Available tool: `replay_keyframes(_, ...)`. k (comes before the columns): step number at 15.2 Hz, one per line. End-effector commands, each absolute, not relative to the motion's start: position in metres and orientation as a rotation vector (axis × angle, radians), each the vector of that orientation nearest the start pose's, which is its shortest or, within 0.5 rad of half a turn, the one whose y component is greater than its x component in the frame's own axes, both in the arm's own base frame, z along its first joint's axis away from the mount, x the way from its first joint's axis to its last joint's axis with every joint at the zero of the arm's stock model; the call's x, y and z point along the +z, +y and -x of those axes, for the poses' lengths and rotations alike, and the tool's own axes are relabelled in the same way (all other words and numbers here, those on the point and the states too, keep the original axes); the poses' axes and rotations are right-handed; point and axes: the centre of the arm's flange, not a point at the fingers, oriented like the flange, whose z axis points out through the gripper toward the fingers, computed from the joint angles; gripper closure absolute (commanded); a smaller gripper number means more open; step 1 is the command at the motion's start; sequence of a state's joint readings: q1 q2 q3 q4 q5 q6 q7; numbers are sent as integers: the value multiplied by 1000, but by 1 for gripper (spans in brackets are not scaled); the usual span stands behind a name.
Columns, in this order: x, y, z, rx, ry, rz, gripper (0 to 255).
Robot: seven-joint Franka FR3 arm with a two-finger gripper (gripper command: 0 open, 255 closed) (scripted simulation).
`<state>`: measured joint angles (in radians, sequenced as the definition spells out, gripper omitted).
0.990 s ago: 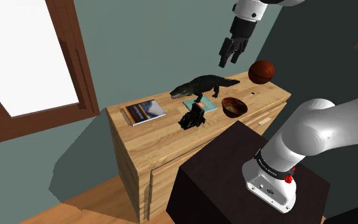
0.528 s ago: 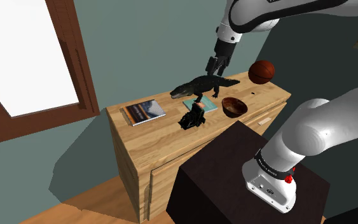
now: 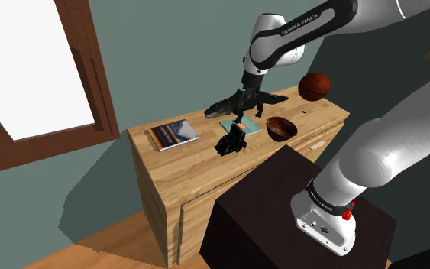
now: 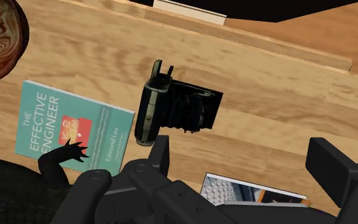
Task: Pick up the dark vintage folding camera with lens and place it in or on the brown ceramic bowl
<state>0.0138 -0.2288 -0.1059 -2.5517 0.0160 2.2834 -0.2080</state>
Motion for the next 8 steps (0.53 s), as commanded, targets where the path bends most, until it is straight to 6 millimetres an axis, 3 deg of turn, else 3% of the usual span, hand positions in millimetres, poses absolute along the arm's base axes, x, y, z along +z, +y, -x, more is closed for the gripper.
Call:
replay_keyframes(1, 324, -43, -440, 62, -182, 3094, 0)
replay_keyframes(8, 239, -50, -480, 94, -230, 3087, 0)
